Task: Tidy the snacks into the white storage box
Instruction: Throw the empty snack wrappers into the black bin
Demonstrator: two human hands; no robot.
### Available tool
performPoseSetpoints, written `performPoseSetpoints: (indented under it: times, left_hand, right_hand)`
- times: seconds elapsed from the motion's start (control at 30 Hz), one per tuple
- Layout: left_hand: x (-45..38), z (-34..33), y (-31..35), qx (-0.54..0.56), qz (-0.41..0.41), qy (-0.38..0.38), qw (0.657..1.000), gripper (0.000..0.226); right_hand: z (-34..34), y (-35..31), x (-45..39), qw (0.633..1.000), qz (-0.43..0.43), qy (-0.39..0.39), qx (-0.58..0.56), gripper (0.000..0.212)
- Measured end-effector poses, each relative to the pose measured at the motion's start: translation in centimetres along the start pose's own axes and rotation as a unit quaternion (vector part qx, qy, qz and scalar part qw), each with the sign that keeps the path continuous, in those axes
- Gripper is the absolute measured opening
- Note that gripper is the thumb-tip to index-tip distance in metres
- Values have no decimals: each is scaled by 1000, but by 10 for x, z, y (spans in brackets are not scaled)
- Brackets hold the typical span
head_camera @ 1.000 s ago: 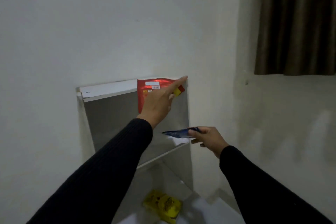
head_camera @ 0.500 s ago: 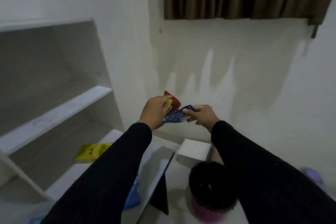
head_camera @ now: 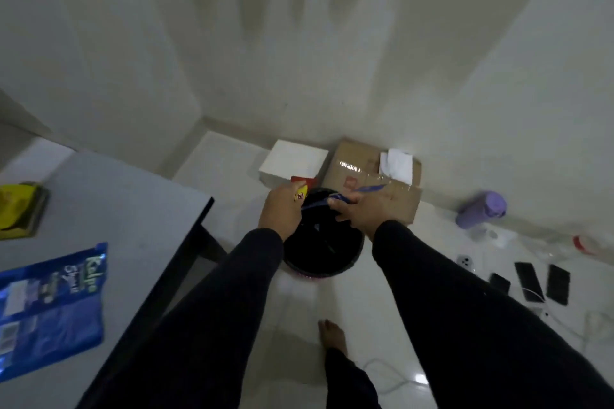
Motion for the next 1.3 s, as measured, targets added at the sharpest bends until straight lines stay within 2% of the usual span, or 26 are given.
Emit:
performPoseSetpoints:
  times: [0.27,0.37,0.47,0.5,0.57,0.63,0.67,0.73,0.8,0.87,0.9,0.97,1.13,1.3]
  left_hand:
    - [-50,-130,-64,46,133,-76,987,35]
    - [-62,-156,-78,65,166,-144,973,47]
    - [-68,-164,-88,27,194,-213,957,55]
    - [-70,-164,-90,6,202,-233,951,55]
    - [-73,-159,-88,-34,209,-269,940,51]
    - [-77,-147,-81,-71,207,-286,933,42]
    - [-78,-139,-76,-89,204,-286,932,37]
    - [-81,-118,-65,-124,202,-278,931,30]
    - [-82,-90,-55,-150,206,-265,930,27]
    - [-81,-56,-45,-172,209,-241,932,27]
    - [-80,-37,-40,-181,211,-225,934,27]
    - [-76,4,-29,-200,215,-190,937,30]
    - [-44,122,-7,-247,231,-81,937,33]
    - [30,231,4,-268,257,61,926,36]
  right_hand:
    - [8,56,-155,988,-81,-67,110,31]
    - [9,61,-188,981,-95,-104,137,48]
    - [9,55,-205,965,-103,-119,211,64]
    - [9,52,-207,951,-90,-116,271,65]
    - [9,43,-208,892,-48,-119,433,62]
    - [8,28,-200,837,0,-109,536,50]
    - [8,21,-196,822,19,-99,560,40]
    - [7,-2,-180,797,39,-89,597,16]
    - [3,-31,-162,775,60,-82,623,25]
    - [-2,-65,-140,748,88,-81,653,20]
    - [-6,-82,-127,739,105,-76,662,29]
    - [-16,-117,-101,738,149,-49,656,38]
    - [-51,-205,-20,724,269,12,635,33]
    - [-104,-263,71,722,375,25,581,32]
Point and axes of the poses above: each hand's wrist, its own x-axis away from the middle knuckle, its own z-axis out of the back of the hand, y = z × x, the point moved 1 cm from there along -x, towards the middle knuckle, and after that the axes turned 14 degrees about -z, right-handed, at the moved point
